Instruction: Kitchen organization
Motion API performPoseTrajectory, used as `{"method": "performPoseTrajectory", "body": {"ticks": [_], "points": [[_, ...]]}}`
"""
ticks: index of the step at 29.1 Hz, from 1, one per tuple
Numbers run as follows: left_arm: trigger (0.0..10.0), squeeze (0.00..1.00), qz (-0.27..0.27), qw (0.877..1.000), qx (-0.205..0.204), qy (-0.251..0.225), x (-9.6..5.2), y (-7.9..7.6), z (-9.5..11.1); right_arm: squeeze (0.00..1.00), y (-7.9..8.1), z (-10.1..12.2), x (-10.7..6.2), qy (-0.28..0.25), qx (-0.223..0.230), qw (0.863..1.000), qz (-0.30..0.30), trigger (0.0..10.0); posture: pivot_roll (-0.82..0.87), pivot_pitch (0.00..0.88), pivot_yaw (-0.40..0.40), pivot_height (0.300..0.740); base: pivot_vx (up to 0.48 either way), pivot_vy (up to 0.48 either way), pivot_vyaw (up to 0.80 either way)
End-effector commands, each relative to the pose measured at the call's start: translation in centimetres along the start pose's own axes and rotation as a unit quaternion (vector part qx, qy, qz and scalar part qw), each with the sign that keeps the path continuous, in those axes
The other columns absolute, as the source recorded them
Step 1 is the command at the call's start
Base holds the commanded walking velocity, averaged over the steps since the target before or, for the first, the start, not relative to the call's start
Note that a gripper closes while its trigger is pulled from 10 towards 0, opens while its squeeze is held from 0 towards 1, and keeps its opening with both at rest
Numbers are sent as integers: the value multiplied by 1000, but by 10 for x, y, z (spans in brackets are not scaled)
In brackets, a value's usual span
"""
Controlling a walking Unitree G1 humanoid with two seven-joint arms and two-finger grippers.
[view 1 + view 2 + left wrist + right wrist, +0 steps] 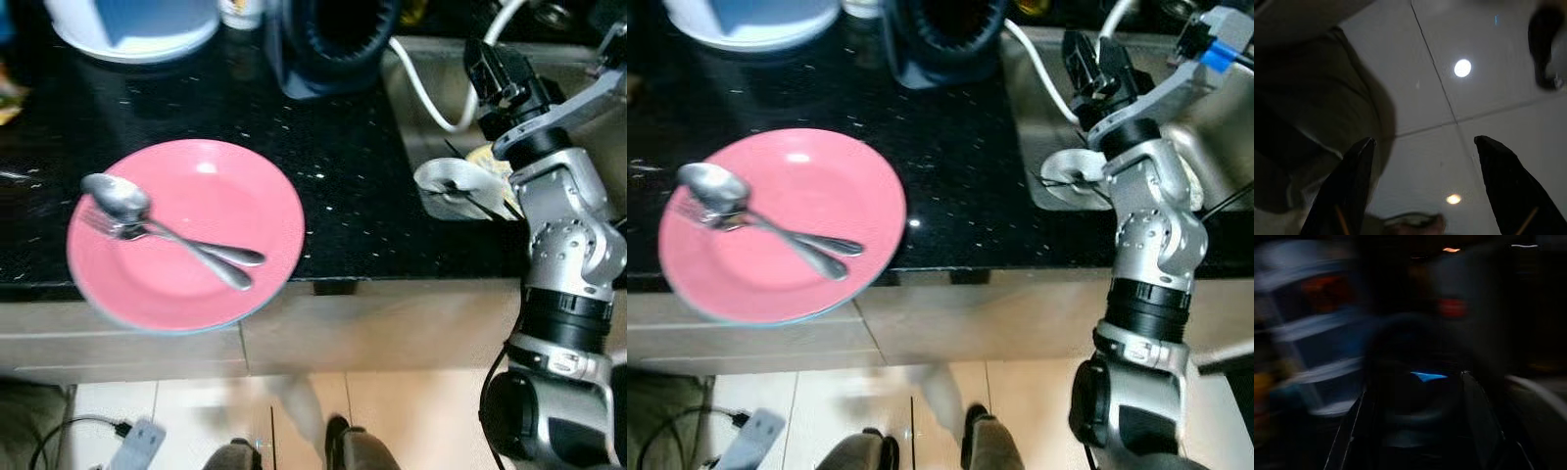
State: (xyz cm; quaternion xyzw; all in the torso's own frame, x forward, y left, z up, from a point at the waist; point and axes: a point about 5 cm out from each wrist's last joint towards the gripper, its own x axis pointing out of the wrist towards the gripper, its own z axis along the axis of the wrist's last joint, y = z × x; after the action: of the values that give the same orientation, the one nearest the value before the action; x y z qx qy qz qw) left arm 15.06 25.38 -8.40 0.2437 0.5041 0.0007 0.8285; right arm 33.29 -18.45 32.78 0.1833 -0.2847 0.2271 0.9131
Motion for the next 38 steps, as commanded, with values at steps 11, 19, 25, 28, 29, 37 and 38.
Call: {"method": "performPoseTrajectory", "body": {"ticks": [11, 19, 25, 28, 29, 37, 38], "points": [[10000, 0, -69, 997, -39, -24, -2, -39, 11, 0, 46, -20, -6, 29, 11, 988, 153, 10000, 86, 99, -52, 740, 0, 0, 800], [10000, 0, -82, 996, -36, -14, -4, -45, 5, 0, 68, -39, -14, 95, -13, 964, 247, 10000, 93, 86, -62, 740, 0, 0, 800], [10000, 0, -84, 996, -37, -11, -4, -44, 3, 0, 82, -56, -39, 185, -57, 915, 354, 10000, 99, 75, -65, 740, 0, 0, 0], [10000, 0, -84, 996, -38, -11, -4, -44, 3, 0, 86, -56, -45, 202, -63, 899, 383, 10000, 97, 75, -64, 740, 0, 0, 0], [10000, 0, -84, 996, -38, -11, -4, -44, 3, 0, 86, -56, -45, 202, -63, 899, 383, 10000, 97, 75, -64, 740, 0, 0, 0], [10000, 0, -85, 996, -38, -11, -4, -44, 3, 0, 96, -81, -58, 309, -134, 854, 396, 10000, 87, 87, -58, 740, 0, 0, 0], [10000, 0, -85, 996, -38, -10, -4, -45, 3, 0, 98, -82, -60, 316, -133, 849, 401, 10000, 87, 88, -58, 740, 0, 0, 0]]}}
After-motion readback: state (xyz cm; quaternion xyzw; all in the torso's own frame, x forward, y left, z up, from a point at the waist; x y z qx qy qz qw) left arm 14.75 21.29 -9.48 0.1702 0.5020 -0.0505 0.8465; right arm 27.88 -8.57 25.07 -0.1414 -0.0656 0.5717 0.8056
